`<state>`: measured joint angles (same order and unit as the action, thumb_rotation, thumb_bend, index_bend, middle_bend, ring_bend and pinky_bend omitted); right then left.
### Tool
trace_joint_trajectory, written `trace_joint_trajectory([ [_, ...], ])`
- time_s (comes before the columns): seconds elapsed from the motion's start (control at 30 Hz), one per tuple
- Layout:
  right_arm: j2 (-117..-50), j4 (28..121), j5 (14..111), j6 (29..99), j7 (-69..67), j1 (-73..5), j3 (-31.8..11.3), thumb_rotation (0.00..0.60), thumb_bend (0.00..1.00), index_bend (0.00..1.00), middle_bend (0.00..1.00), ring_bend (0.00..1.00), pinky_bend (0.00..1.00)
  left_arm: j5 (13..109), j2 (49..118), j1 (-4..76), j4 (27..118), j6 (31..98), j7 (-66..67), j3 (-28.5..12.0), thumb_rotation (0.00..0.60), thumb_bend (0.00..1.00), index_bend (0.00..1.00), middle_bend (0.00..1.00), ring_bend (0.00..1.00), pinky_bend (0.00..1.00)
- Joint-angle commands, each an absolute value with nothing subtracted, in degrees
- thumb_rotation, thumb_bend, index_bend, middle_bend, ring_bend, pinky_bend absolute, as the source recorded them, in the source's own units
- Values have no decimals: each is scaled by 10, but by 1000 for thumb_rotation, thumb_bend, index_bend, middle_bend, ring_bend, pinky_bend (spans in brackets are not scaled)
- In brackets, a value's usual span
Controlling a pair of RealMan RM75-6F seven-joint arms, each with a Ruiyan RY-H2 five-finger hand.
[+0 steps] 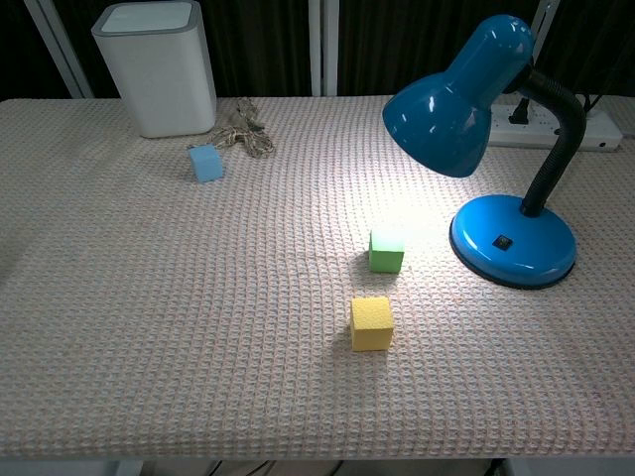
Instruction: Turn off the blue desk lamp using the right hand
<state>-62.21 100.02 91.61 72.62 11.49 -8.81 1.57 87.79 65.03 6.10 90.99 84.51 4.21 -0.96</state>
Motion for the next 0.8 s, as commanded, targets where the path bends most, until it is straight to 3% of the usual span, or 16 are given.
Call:
trace_joint_trajectory([
  [0.03,-618,1034,897,665,136,-121,23,600,176,0,846,860,840,877,650,61,909,844,42,-9,600,101,99,61,0,61],
  [0.4,-652,1056,791,534,205,-200,1,600,183,0,839,865,845,867,652,61,906,839,44,-13,600,102,99,61,0,61],
  [0.8,-682,1072,679,520,308,-245,-13,600,176,0,831,864,845,862,652,62,898,835,34,-14,600,101,99,61,0,61],
])
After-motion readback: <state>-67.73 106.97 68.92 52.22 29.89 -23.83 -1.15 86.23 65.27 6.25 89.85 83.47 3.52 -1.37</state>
